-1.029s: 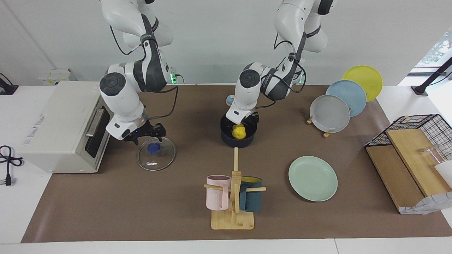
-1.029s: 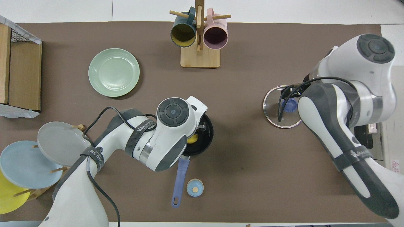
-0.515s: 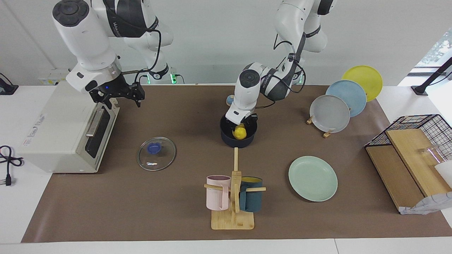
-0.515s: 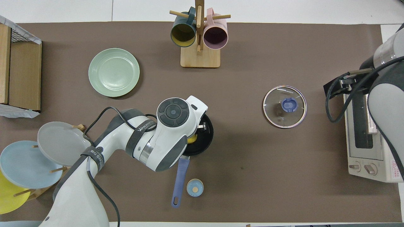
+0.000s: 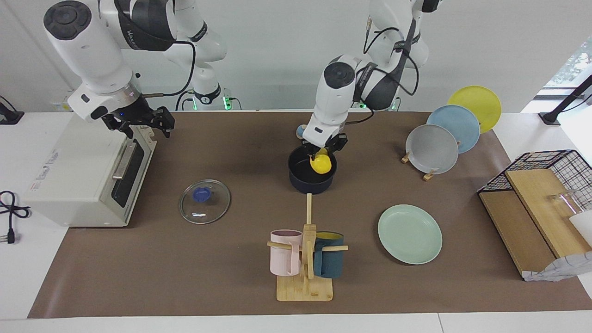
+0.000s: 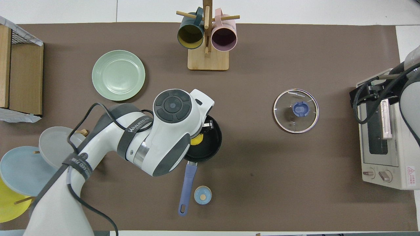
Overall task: Transfer potato from pot to plate
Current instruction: 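Carry the yellow potato to the green plate and open the left gripper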
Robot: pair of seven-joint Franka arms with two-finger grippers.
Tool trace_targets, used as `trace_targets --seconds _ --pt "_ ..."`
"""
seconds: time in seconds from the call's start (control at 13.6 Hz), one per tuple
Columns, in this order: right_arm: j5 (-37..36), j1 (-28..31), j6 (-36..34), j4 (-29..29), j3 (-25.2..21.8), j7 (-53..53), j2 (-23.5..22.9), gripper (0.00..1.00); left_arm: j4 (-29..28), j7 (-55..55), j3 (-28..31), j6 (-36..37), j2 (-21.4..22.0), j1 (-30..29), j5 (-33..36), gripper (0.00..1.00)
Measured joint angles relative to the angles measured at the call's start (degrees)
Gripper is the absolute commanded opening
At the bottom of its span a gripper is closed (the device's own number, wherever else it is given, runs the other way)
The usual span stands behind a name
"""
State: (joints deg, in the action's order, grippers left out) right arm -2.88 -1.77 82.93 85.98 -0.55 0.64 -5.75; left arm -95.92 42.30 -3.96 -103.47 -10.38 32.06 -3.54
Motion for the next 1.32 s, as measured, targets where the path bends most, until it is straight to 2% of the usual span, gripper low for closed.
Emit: trace_targets --seconds 0.07,0.22,0.37,0.51,0.74,0.88,1.18,1.25,1.32 --pt "0.0 -0.06 -0.14 0.22 0.03 0.0 0.24 1.0 4.4 -0.87 0.14 4.25 0.29 -2.75 0.04 0.0" --pt "0.0 -0.11 -0.22 1.77 0.11 0.0 1.59 1.0 10.91 -6.21 0.42 7.17 -1.16 -9.39 0.05 0.0" --pt "0.0 -0.08 -0.21 3.8 0.09 0.0 3.33 1.0 15.3 -15.64 0.54 6.75 -5.31 -16.72 0.02 0.0" --pt "0.0 -0.08 -0.17 4.85 0.09 0.0 4.33 1.0 17.66 -24.27 0.57 2.37 -10.75 -22.42 -0.01 0.0" --pt "0.0 -0.08 2.23 4.97 0.08 0.0 4.5 1.0 18.08 -29.79 0.49 -6.01 -18.68 -25.09 0.32 0.0" --pt "0.0 -0.1 2.73 4.87 0.13 0.0 4.53 1.0 17.22 -30.71 0.27 -10.01 -22.01 -25.04 0.89 0.0" --pt "0.0 -0.1 2.82 4.83 0.25 0.0 4.8 1.0 11.44 -31.51 0.12 -15.24 -22.88 -25.02 2.08 0.0" --pt "0.0 -0.08 3.04 4.82 0.21 0.0 4.88 1.0 11.35 -31.57 0.12 -15.31 -22.67 -25.02 2.11 0.67" --pt "0.0 -0.06 3.2 4.82 0.14 0.0 4.96 1.0 11.27 -31.72 0.12 -15.28 -22.48 -25.02 2.16 1.0"
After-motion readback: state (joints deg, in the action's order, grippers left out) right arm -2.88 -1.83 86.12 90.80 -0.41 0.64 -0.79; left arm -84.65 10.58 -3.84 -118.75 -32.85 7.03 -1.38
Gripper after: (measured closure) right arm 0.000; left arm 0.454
